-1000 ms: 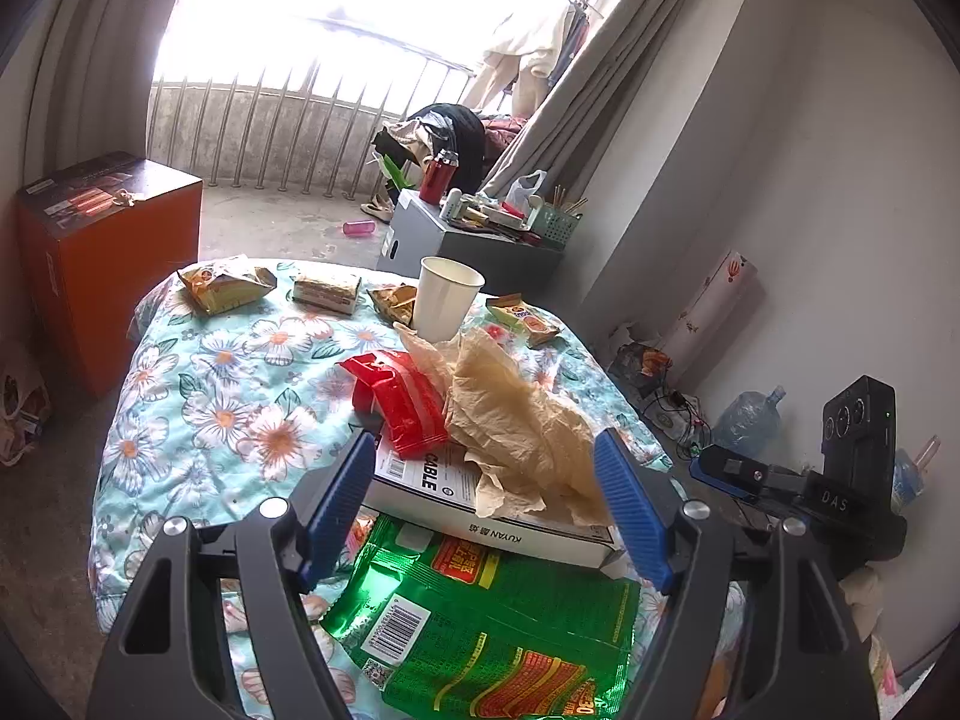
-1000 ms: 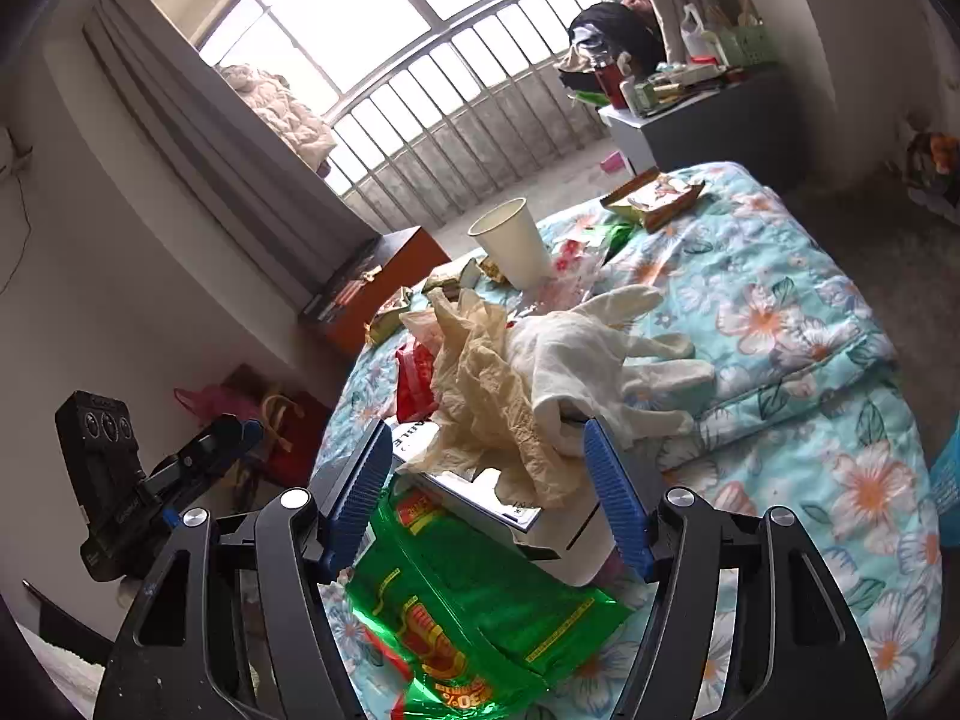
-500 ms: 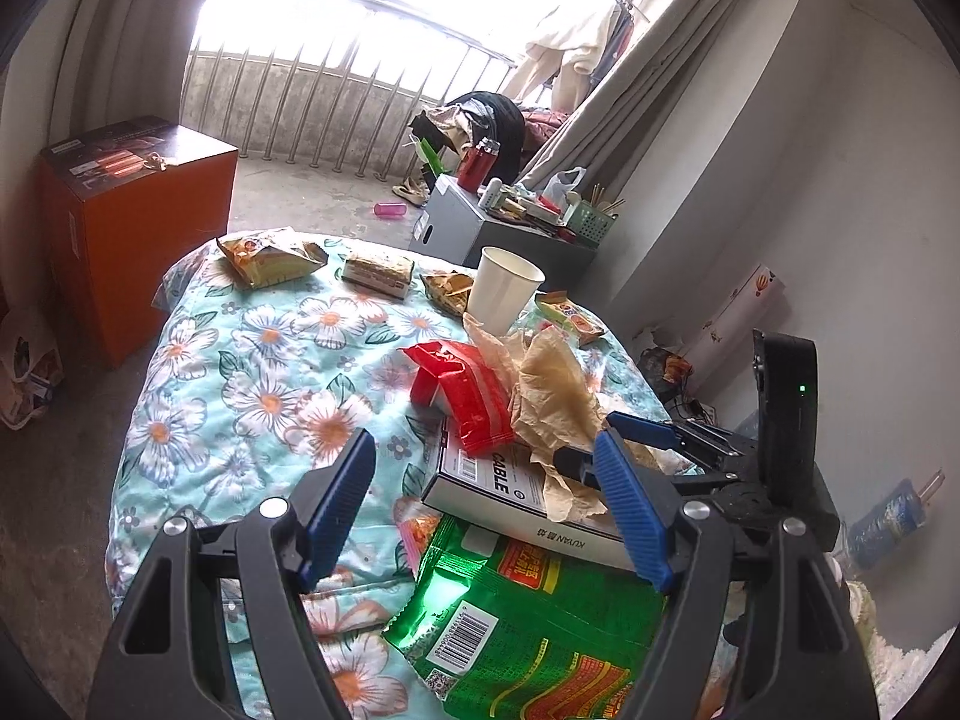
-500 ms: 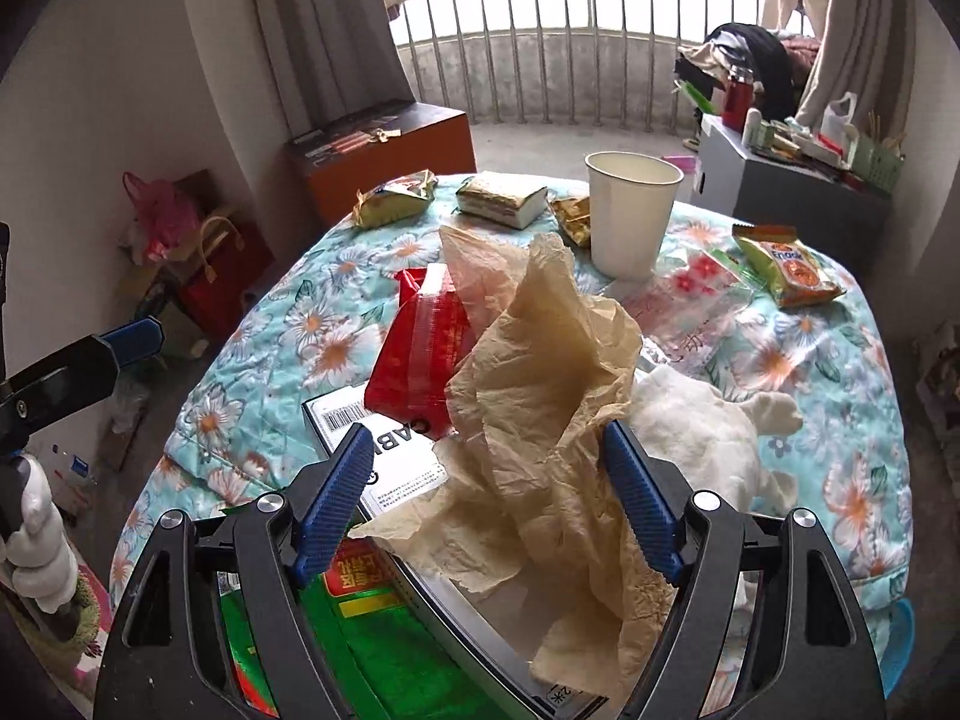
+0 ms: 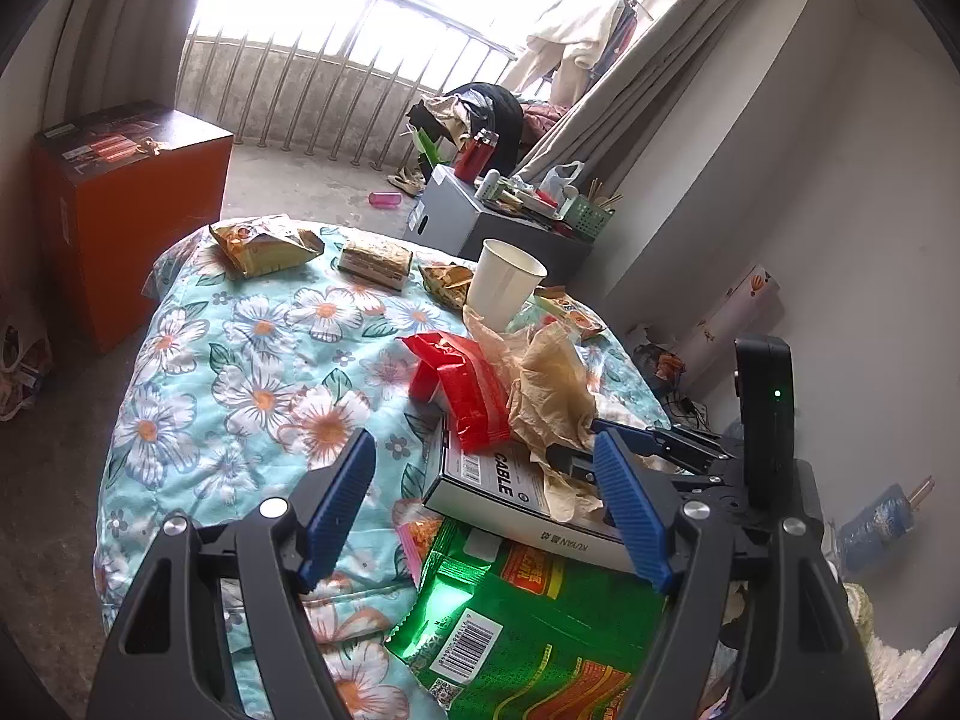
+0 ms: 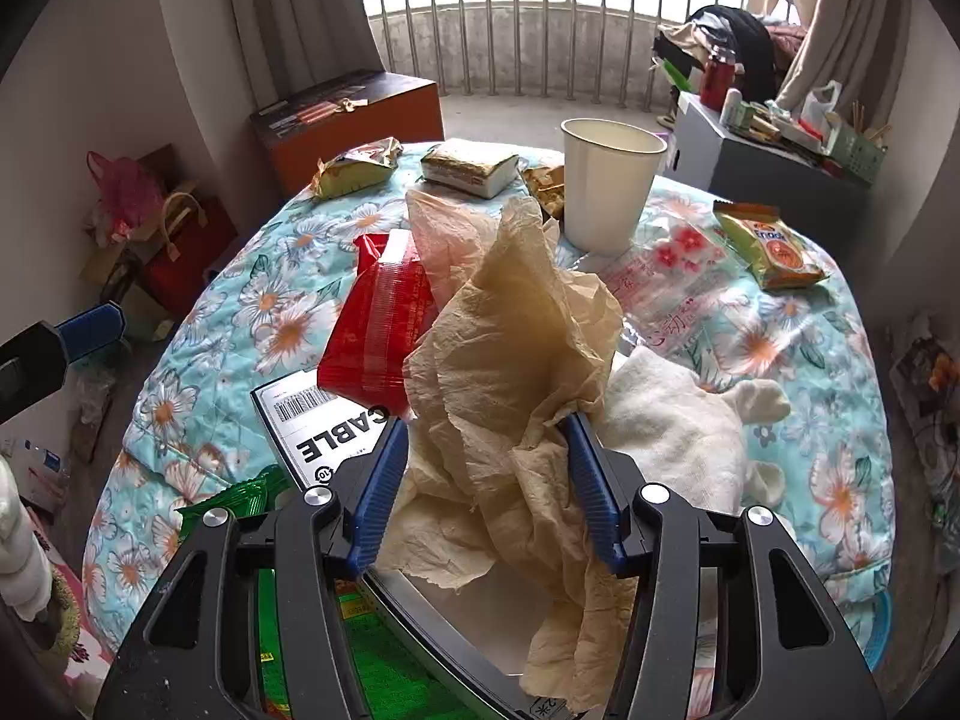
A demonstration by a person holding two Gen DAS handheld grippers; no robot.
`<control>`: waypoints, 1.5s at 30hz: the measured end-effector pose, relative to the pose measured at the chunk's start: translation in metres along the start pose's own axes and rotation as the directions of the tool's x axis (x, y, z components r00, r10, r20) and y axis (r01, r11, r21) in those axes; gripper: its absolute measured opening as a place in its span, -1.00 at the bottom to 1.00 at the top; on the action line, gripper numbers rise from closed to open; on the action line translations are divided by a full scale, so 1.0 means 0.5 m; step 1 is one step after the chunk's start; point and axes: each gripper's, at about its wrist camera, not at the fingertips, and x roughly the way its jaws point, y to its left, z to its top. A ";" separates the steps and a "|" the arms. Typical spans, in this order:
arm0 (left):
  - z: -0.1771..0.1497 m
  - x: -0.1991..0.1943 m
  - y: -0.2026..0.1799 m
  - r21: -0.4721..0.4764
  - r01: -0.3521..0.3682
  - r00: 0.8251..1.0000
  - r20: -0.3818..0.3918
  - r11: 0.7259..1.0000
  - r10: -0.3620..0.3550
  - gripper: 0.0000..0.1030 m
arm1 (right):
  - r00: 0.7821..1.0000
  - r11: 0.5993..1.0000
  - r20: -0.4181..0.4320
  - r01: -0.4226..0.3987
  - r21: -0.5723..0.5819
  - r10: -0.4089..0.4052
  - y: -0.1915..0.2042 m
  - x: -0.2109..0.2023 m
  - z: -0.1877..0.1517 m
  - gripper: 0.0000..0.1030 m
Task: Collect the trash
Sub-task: 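Reach into the pile and grasp the crumpled tan paper with the right tool, then grasp the red plastic bag with the left tool while the right tool holds the paper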
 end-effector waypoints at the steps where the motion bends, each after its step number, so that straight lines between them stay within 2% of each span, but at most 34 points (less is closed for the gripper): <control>1: 0.004 0.003 0.000 0.000 0.006 1.000 -0.003 1.000 -0.006 0.42 | 1.000 1.000 -0.003 0.004 0.007 -0.004 -0.001 0.000 -0.002 -0.23; 3: 0.016 0.015 0.002 -0.002 0.017 1.000 -0.013 1.000 -0.017 0.42 | 1.000 1.000 -0.004 0.009 0.029 -0.009 -0.007 -0.001 -0.005 -0.40; 5: 0.038 0.035 0.014 -0.028 0.045 0.998 -0.034 0.999 -0.046 0.42 | 1.000 0.998 -0.007 -0.015 0.065 0.015 -0.016 -0.001 -0.007 -0.71; 8: 0.076 0.081 0.043 -0.111 0.104 0.991 -0.077 0.988 -0.113 0.42 | 0.998 0.990 -0.011 -0.054 0.131 0.056 -0.033 0.003 -0.014 -0.92; 10: 0.097 0.123 0.069 -0.185 0.137 0.980 -0.114 0.973 -0.160 0.42 | 0.997 0.982 -0.002 -0.078 0.173 0.079 -0.045 0.002 -0.019 -0.96; 12: 0.112 0.168 0.098 -0.259 0.141 0.972 -0.149 0.956 -0.184 0.40 | 0.993 0.969 0.013 -0.118 0.217 0.118 -0.056 -0.001 -0.024 -0.99; 16: 0.119 0.237 0.149 -0.408 0.122 0.955 -0.201 0.905 -0.219 0.12 | 0.983 0.937 0.060 -0.185 0.297 0.175 -0.079 -0.018 -0.033 -1.00; 18: 0.118 0.253 0.159 -0.445 0.122 0.949 -0.210 0.887 -0.236 0.01 | 0.976 0.921 0.087 -0.217 0.325 0.200 -0.089 -0.031 -0.036 -1.00; 22: 0.112 0.272 0.168 -0.471 0.100 0.945 -0.230 0.876 -0.231 -0.05 | 0.964 0.892 0.145 -0.263 0.367 0.225 -0.109 -0.064 -0.040 -1.00; 27: 0.106 0.281 0.164 -0.467 0.098 0.944 -0.236 0.879 -0.231 -0.07 | 0.963 0.892 0.173 -0.257 0.373 0.205 -0.114 -0.084 -0.037 -1.00; 29: 0.106 0.288 0.162 -0.466 0.099 0.943 -0.239 0.879 -0.233 -0.15 | 0.954 0.875 0.199 -0.287 0.389 0.224 -0.121 -0.090 -0.038 -1.00; 35: 0.105 0.292 0.156 -0.444 0.107 0.947 -0.227 0.889 -0.227 -0.62 | 0.929 0.819 0.288 -0.346 0.458 0.231 -0.147 -0.114 -0.022 -1.00; 36: 0.105 0.291 0.154 -0.439 0.110 0.947 -0.226 0.892 -0.228 -0.75 | 0.925 0.809 0.300 -0.356 0.469 0.233 -0.150 -0.113 -0.016 -1.00; 40: 0.103 0.289 0.145 -0.416 0.118 0.949 -0.220 0.902 -0.226 -0.80 | 0.912 0.780 0.327 -0.387 0.492 0.246 -0.149 -0.100 0.016 -1.00; 42: 0.102 0.287 0.142 -0.407 0.122 0.949 -0.218 0.905 -0.226 -0.82 | 0.919 0.787 0.320 -0.369 0.495 0.230 -0.145 -0.085 0.032 -1.00; 45: 0.101 0.281 0.140 -0.399 0.125 0.950 -0.216 0.908 -0.226 -0.82 | 0.946 0.823 0.243 -0.308 0.478 0.213 -0.131 -0.044 0.051 -0.97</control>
